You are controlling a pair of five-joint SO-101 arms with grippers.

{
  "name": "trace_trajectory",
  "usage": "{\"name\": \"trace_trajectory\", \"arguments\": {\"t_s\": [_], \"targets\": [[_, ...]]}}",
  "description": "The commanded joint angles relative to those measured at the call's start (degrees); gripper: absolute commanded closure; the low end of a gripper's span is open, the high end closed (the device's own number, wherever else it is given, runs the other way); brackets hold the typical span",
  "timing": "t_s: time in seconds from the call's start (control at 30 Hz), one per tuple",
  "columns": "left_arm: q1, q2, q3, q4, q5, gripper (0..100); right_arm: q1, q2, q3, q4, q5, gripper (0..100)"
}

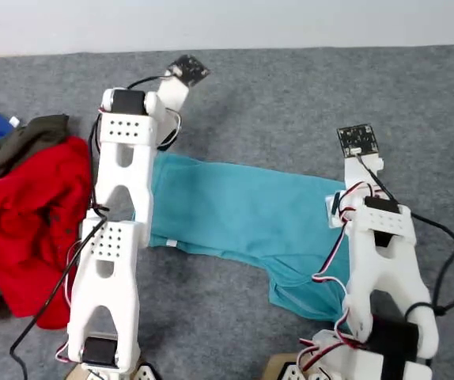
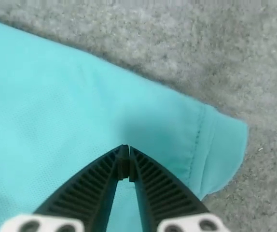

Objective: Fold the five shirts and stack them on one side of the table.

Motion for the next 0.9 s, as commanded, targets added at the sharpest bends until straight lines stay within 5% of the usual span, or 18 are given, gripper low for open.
{"name": "trace_trajectory", "arguments": {"t_s": [0.0,0.43,0.87], "targets": [[0.6,-6.7,-2.0,1.6,0.7,92,-2.2,-6.5,-3.3,0.7,-0.4,98.9],[1.2,-21.8,0.4,1.8,9.2,90,-10.4,-27.9,-3.3,24.4,-0.4,98.9],[-2.0,-49.6,39.0,1.6,11.1,90,-10.2,-33.9,-2.9,52.2,0.0,98.7]]}}
